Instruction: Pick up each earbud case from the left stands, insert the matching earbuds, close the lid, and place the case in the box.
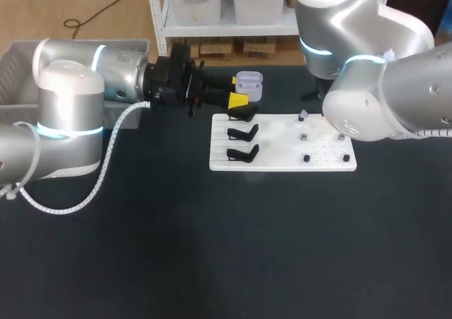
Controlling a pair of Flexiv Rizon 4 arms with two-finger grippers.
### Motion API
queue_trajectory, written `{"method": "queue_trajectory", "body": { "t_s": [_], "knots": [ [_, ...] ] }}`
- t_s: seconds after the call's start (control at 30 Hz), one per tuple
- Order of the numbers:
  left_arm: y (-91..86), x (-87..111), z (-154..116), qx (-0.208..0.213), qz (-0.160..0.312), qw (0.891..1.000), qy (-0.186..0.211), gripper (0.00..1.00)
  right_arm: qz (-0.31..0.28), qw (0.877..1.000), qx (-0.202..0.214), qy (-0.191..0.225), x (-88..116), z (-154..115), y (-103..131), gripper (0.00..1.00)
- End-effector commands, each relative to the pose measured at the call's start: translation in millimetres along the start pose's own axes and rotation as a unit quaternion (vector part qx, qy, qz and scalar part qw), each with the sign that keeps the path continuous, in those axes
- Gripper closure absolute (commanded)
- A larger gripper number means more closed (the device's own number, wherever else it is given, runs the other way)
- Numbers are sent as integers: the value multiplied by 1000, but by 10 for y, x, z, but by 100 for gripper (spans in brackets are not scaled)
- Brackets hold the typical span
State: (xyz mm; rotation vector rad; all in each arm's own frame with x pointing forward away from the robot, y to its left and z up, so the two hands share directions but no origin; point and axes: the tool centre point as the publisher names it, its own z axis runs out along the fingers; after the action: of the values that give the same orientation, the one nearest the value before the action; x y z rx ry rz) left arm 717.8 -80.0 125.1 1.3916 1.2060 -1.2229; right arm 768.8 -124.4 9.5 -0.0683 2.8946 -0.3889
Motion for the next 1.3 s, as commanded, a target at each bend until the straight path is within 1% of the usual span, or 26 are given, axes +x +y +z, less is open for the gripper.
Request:
{"method": "queue_trajectory", "body": {
  "t_s": [0.03,0.07,0.1,0.3,0.33,0.4,0.43,0.47,0.6,0.67,0.8,1.0,1.03,1.17,1.3],
  "knots": [
    [-6,6,3,-2,1,1000,-1,100,2,1000,2,-7,22,13,-6,71],
    [-6,6,3,-2,1,1000,-1,100,2,1000,2,-7,19,15,-7,75],
    [-6,6,3,-2,1,1000,-1,100,2,1000,3,-7,18,15,-8,76],
    [-6,6,3,-2,1,1000,-1,100,0,1000,5,-6,7,31,-10,80],
    [-6,6,3,-2,1,1000,-1,100,-1,1000,5,-6,7,35,-10,84],
    [-6,6,3,-2,1,1000,-1,100,-1,1000,6,-5,8,38,-11,91],
    [-6,6,3,-2,1,1000,-1,100,-1,1000,6,-4,9,41,-11,98],
    [-6,6,3,-2,1,1000,-1,100,-1,1000,6,-4,10,41,-11,100],
    [-6,6,3,-2,1,1000,-1,100,-2,1000,7,-4,21,19,-18,100],
    [-6,6,3,-2,1,1000,-1,100,-2,1000,7,-5,17,-47,-42,100],
    [-6,6,3,-2,1,1000,-1,100,-3,1000,6,-12,-5,-238,-105,100],
    [-6,6,3,-2,1,1000,-1,100,2,1000,-12,-15,-22,-710,-214,100],
    [-6,6,3,-2,1,1000,-1,100,2,1000,-21,-14,-10,-833,-221,100],
    [-6,6,3,-2,1,1000,-1,100,0,999,-29,-16,31,-1165,-212,100],
    [-6,6,3,-2,1,1000,-1,100,2,999,-33,-18,79,-1415,-168,100]
  ]
}}
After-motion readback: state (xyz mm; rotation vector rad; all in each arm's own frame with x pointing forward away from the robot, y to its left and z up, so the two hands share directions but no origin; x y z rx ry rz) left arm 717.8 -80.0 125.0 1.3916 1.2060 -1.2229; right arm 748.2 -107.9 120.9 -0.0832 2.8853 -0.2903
